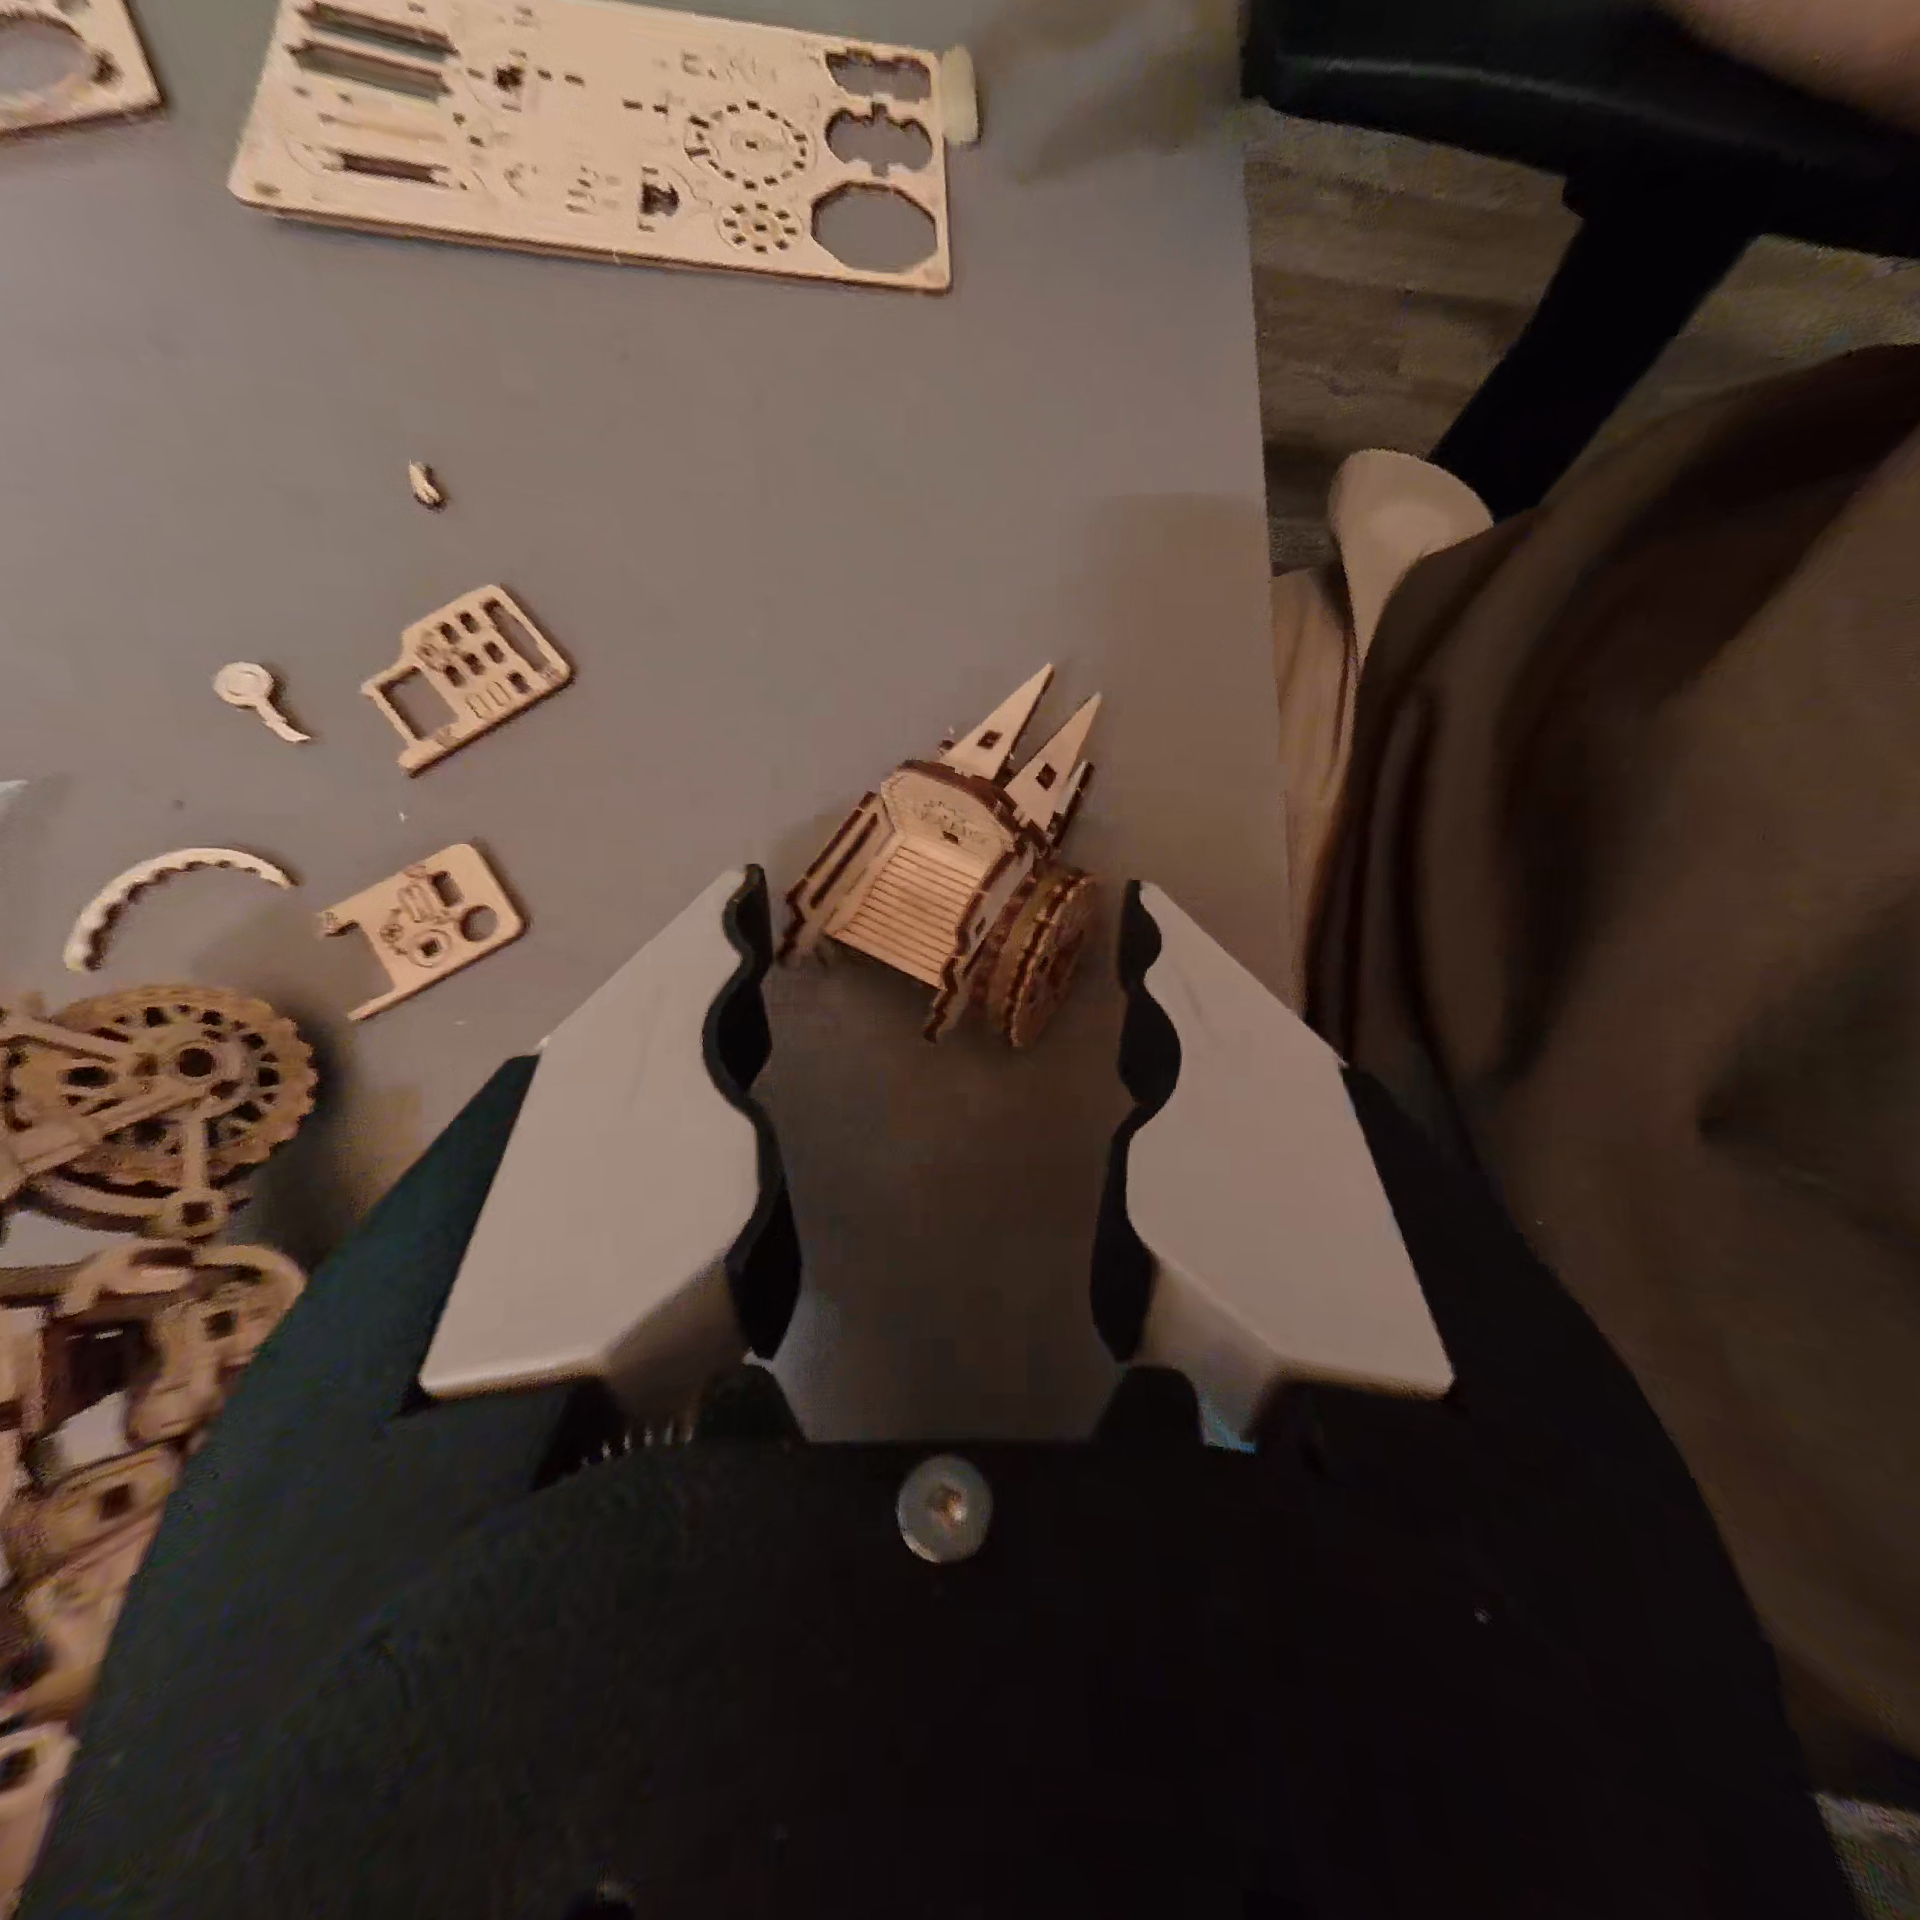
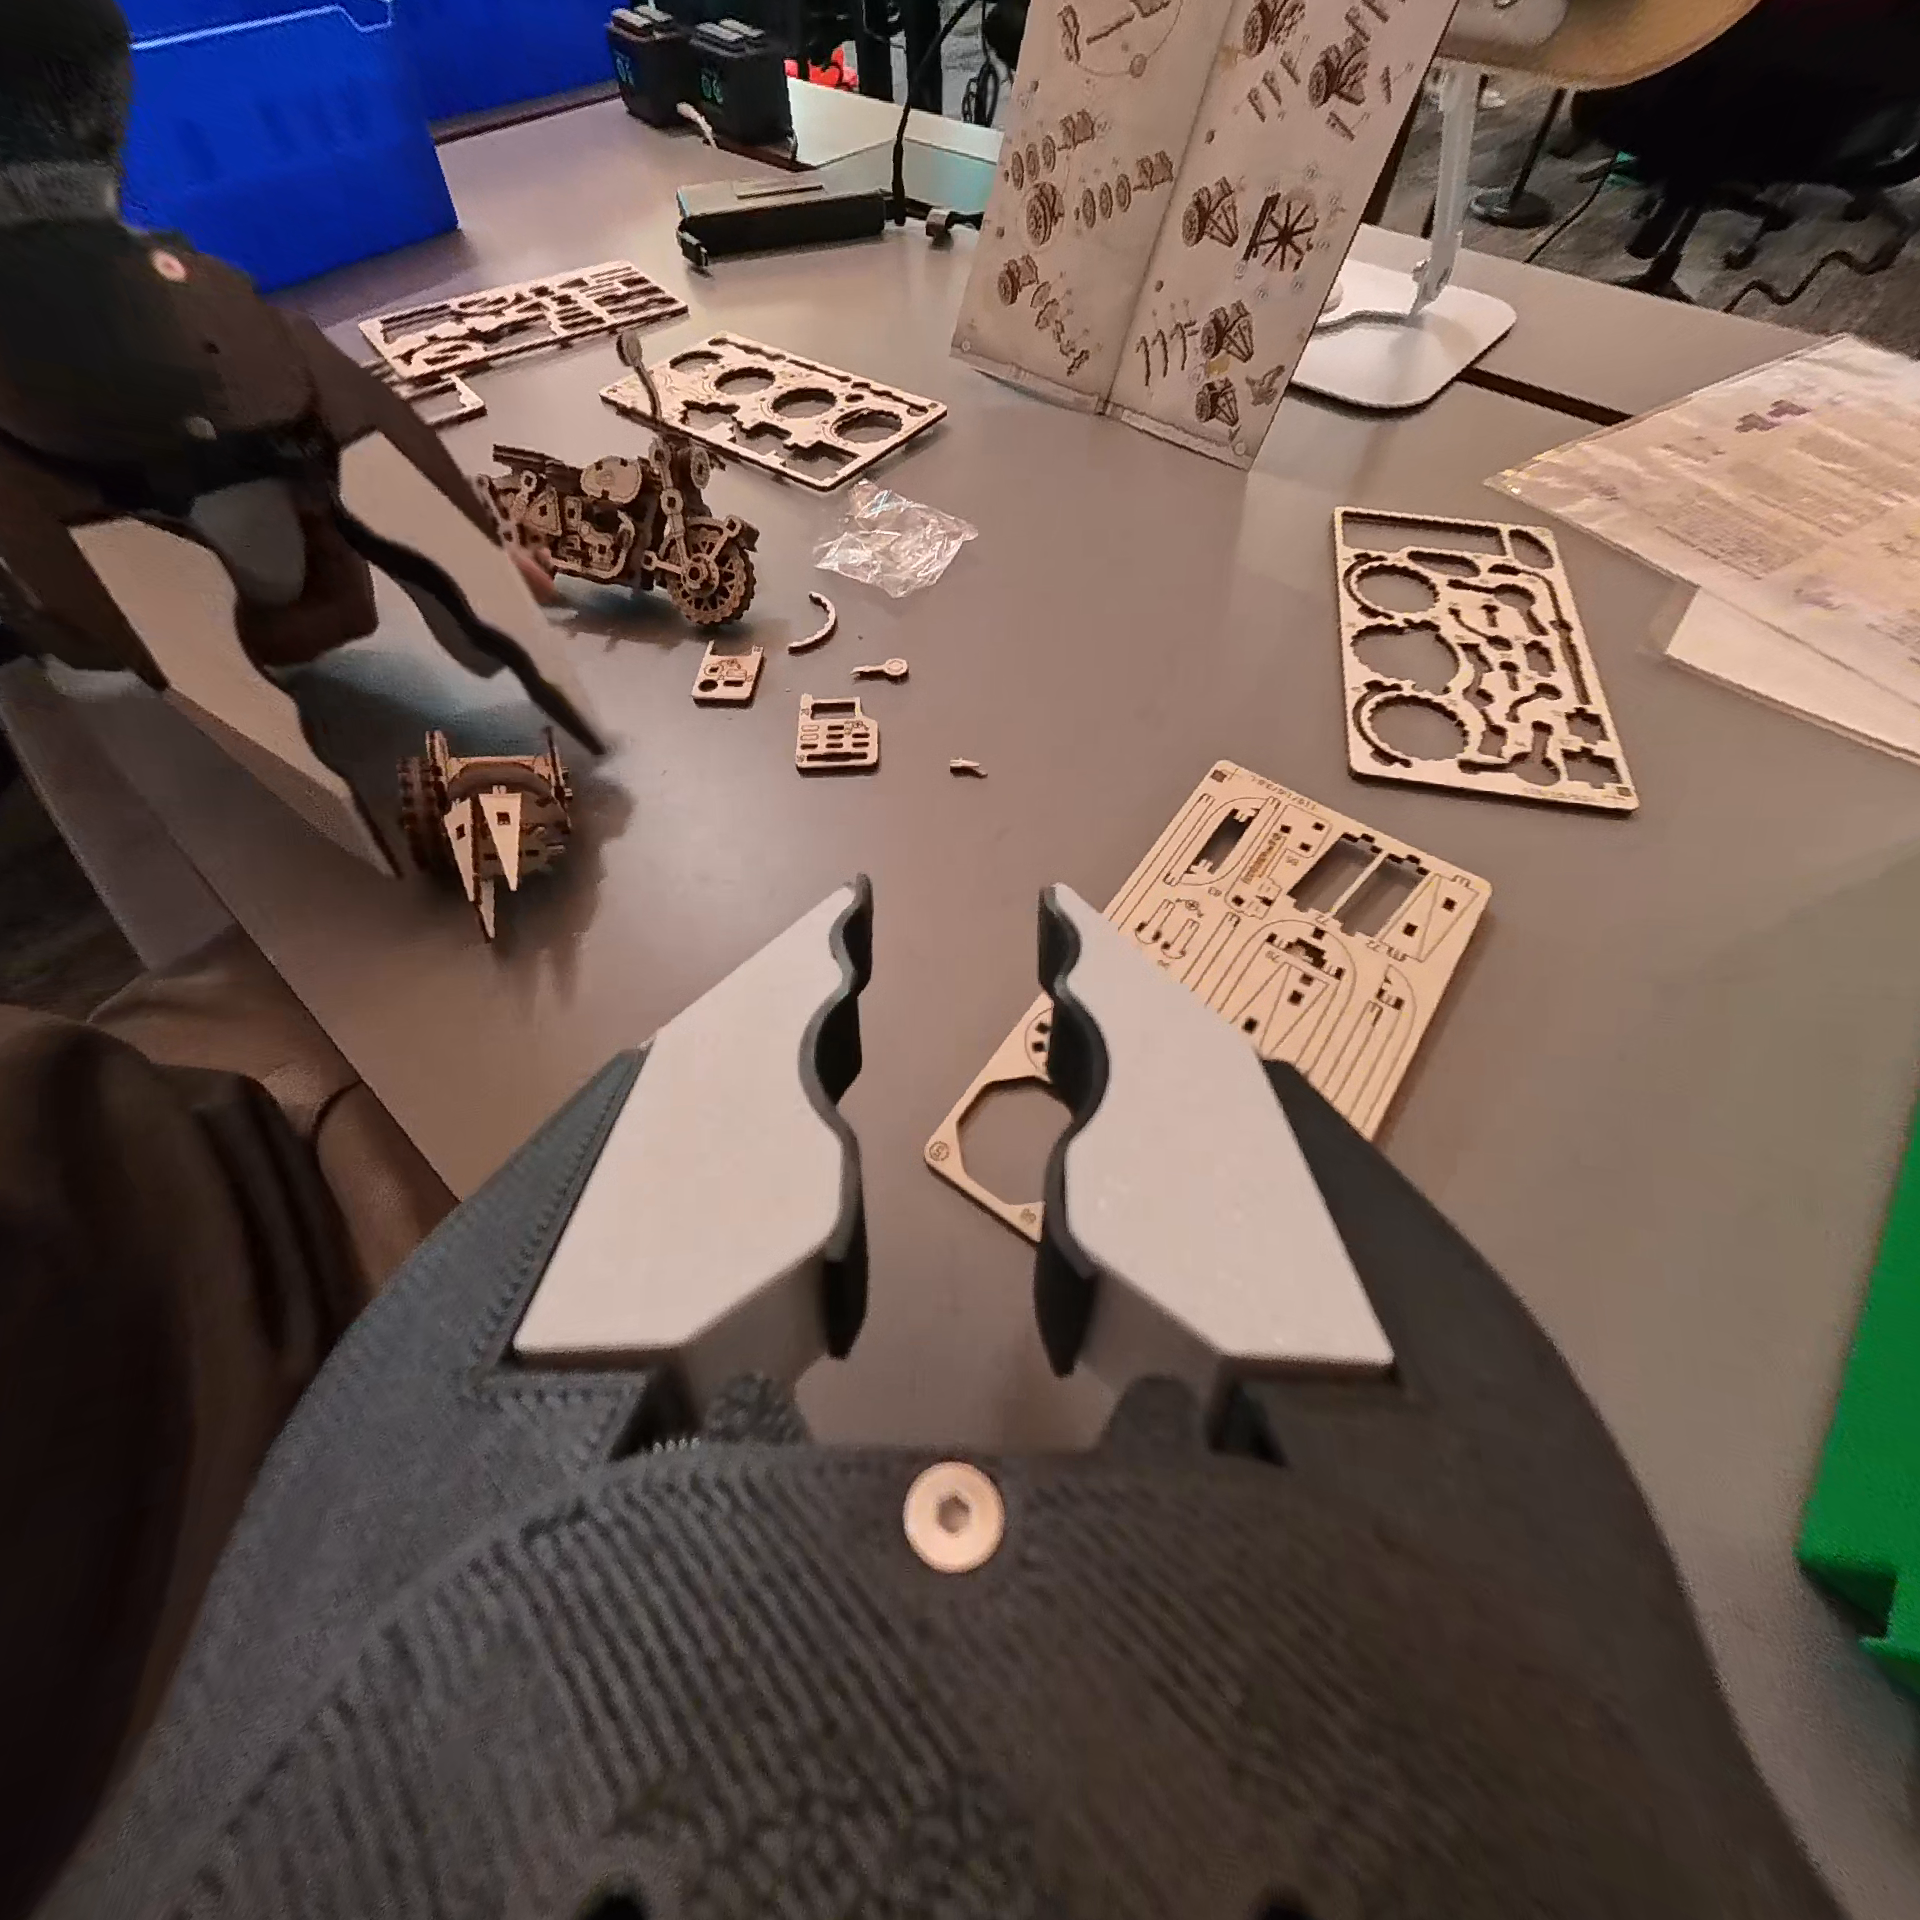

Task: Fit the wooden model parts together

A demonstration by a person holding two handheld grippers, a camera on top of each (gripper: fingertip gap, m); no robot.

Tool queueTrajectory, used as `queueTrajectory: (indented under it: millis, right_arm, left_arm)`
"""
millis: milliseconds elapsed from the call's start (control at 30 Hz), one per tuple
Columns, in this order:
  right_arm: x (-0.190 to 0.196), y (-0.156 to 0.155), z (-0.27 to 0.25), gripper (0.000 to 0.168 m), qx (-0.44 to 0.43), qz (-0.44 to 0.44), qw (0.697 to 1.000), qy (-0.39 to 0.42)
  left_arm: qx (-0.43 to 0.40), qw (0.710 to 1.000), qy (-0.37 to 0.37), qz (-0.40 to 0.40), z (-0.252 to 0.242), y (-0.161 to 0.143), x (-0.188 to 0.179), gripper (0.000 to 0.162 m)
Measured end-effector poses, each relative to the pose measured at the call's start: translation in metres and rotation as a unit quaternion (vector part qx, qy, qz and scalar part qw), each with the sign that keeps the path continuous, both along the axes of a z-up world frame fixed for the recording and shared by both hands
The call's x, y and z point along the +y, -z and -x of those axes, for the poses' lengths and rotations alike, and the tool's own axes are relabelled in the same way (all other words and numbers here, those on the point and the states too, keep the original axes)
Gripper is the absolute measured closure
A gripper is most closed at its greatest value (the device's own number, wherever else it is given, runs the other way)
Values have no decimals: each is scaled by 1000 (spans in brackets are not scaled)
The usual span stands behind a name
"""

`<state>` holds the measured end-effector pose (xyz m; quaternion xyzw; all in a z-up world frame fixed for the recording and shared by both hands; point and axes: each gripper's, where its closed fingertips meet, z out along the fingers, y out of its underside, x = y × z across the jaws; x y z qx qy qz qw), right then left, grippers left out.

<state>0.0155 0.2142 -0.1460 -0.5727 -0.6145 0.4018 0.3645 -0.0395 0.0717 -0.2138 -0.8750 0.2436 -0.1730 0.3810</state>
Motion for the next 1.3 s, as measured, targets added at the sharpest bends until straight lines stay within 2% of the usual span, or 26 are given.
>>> queueTrajectory:
  millis: [67,167,367,433,567,667,867,1300]
  right_arm:
    - [1,-2,0,138,4,5,1000,1]
    - [-1,-2,0,138,6,19,1000,-5]
    - [-6,-9,-1,138,15,16,1000,-12]
    - [-7,-13,-1,138,20,11,1000,-11]
    - [-8,-15,-2,137,24,11,1000,-13]
    - [-9,-13,-1,137,20,11,1000,-14]
    - [-8,-8,0,138,16,16,1000,-14]
    - [-10,8,5,138,-6,30,999,-19]
  left_arm:
    - [-1,1000,-10,8,-2,4,-3,104]
    - [-17,999,-32,-13,-2,-4,-3,105]
    - [-188,979,-71,-35,0,-39,4,106]
    - [-250,962,-92,-56,8,-57,8,106]
    - [-396,905,-118,-101,24,-99,10,106]
    - [-462,871,-121,-116,30,-115,9,106]
    - [-535,829,-100,-124,30,-133,4,107]
    - [-608,781,-49,-130,32,-149,-7,107]
